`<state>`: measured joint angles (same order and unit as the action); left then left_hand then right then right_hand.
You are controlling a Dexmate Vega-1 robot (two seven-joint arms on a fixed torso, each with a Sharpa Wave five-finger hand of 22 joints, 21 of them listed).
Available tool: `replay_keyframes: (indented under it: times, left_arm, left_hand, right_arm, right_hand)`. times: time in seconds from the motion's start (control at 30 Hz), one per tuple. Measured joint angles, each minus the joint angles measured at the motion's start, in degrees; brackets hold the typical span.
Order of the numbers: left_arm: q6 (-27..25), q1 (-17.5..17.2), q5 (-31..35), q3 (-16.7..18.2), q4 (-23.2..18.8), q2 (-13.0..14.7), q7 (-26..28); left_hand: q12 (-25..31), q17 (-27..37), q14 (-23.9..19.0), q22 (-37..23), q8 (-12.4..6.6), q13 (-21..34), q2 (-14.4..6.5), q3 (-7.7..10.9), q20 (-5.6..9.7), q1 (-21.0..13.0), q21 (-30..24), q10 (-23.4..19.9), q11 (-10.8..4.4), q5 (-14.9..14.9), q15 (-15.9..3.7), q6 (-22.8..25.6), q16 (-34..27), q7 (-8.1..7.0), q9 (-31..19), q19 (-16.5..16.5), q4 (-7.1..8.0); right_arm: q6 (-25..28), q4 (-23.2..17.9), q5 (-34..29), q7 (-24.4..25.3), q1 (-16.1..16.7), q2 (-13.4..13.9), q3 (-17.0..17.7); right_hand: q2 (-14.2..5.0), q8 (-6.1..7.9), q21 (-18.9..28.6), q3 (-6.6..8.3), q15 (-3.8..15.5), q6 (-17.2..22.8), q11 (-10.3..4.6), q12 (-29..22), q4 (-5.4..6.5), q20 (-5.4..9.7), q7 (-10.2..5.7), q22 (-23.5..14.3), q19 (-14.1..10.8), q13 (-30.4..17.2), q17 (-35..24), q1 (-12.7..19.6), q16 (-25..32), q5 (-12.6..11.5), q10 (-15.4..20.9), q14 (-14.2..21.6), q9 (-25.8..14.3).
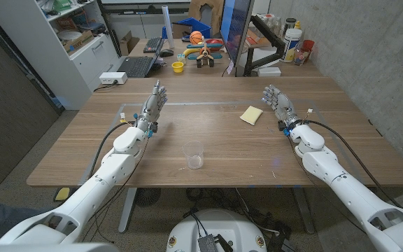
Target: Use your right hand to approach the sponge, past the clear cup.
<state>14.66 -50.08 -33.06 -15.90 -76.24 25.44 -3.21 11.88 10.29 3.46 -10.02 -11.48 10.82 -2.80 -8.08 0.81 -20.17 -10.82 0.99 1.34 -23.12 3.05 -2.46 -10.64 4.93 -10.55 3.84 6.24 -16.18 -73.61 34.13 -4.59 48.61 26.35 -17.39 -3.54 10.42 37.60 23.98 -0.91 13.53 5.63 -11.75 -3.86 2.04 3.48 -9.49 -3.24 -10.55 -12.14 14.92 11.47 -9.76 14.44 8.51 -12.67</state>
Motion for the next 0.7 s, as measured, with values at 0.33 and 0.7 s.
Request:
replay_keyframes:
  times: [0.33,0.7]
  left_arm:
    - [-5.1,-1.4,11.1,7.8,-1.6,-6.5,-6.3]
    - [-9.0,-2.6,20.1,17.2,-4.1,-15.3,-11.7]
  left_hand:
    - [0.0,0.0,0.0,0.0,0.0,0.0,0.0,0.0,0.0,0.0,0.0,0.0,0.0,0.0,0.0,0.0,0.0,0.0,0.0,0.0,0.0]
    - [0.0,0.0,0.0,0.0,0.0,0.0,-0.3,0.0,-0.23,-0.3,0.0,0.0,0.0,0.0,0.0,0.0,0.0,-0.01,0.0,0.2,0.0]
  right_arm:
    - [1.7,0.8,-5.3,-4.0,1.0,-7.4,9.0]
    - [3.6,1.3,-12.9,-9.5,1.2,-13.3,16.0]
  right_hand:
    - [0.23,0.0,0.0,0.0,0.21,0.0,-0.3,0.0,0.0,0.0,0.0,0.0,0.0,0.0,0.0,0.2,0.0,0.0,0.3,0.2,0.2]
    - [0.23,0.44,-0.3,0.0,0.21,0.0,-0.3,0.0,0.0,0.24,-0.03,0.0,-0.2,0.0,0.2,0.2,0.0,0.0,0.3,0.2,0.4]
